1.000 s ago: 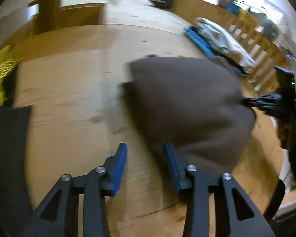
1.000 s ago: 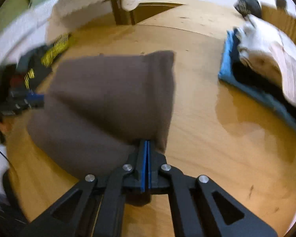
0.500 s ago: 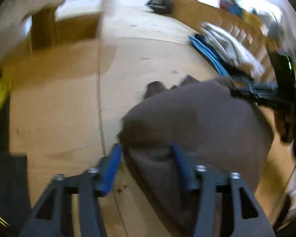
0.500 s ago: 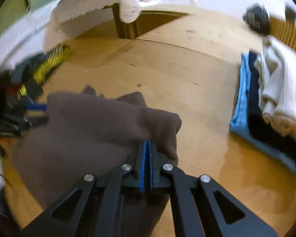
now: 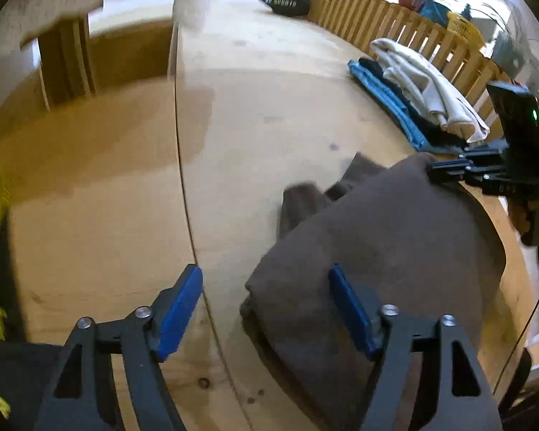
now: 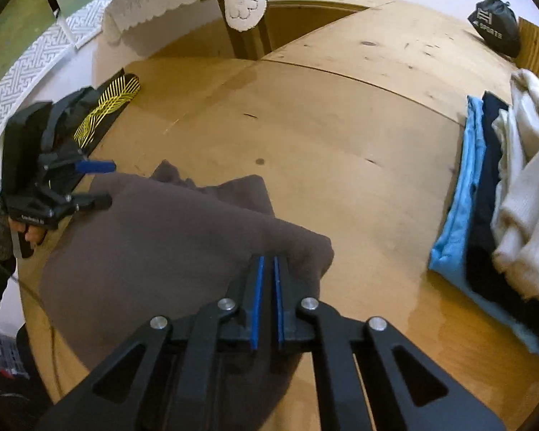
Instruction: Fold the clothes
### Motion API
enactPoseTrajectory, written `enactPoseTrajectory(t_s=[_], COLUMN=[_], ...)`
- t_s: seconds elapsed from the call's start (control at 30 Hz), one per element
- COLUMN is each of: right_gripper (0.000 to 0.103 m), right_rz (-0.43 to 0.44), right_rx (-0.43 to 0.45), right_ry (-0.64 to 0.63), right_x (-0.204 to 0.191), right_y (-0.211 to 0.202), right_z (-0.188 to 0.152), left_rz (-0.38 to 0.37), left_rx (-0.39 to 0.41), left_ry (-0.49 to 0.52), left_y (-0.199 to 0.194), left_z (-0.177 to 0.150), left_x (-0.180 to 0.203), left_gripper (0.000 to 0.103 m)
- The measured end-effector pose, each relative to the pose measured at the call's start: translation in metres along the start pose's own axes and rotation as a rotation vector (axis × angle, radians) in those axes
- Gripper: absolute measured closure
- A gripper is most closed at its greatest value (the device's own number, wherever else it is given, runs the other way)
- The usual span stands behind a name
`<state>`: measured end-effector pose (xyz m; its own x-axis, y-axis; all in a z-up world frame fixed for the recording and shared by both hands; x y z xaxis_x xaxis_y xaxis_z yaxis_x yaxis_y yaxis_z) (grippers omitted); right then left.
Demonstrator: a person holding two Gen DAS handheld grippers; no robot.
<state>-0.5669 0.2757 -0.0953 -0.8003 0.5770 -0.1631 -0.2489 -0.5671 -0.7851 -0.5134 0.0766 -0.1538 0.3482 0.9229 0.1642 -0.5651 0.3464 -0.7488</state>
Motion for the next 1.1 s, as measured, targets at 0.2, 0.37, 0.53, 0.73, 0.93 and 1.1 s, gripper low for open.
enactPoseTrajectory(t_s=[0.2,0.37,0.53,0.73,0.93,1.1], right_gripper=[0.034,0.034,0.034,0.020,0.017,0.025], right_rz=[0.028,0.146,0.224,0.264,0.312,0.328], right_rx=[-0.020,-0.152,-0.291,-0.316,-0.248,-0.253], right_ry=[-0.259,-0.333,-0.401,-0.466,-0.524,-0.493], right_x=[-0.023,-0.020,-0.024,-0.029,-0.033,-0.032], right_y=[0.009,0.029,0.060,0.082,0.085,0.082], right_z=[0.033,0.039,0.035,0.037,0.036,0.034], left_rz=[-0.081,-0.157,-0.202,-0.245,-0.255,-0.282], left_rx=[-0.090,-0.196,-0.256,-0.278,-0.259,-0.258], left_ry=[0.225,0.204,0.202,0.227,0.248,0.252], left_y=[0.020,0.050,0.065,0.073,0.074,0.071], left_z=[0.025,0.032,0.031,0.030,0.030,0.028], left_x=[0.044,0.037,0.030,0.031,0.035,0.043], left_gripper=[0.038,0.031,0.024,0.023,0.024,0.045])
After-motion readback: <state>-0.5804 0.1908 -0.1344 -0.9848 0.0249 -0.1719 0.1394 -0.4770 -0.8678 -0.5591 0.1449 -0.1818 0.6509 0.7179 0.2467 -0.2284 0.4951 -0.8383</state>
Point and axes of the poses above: each gripper's, at about its wrist camera, not at the fingertips, and y roughly the way its jaws point, x to its right, z to its top, the point moved 4 cm from there along y, roughly the way its jaws point, and after that the axes turned 8 degrees about x, right-handed, at the moved point
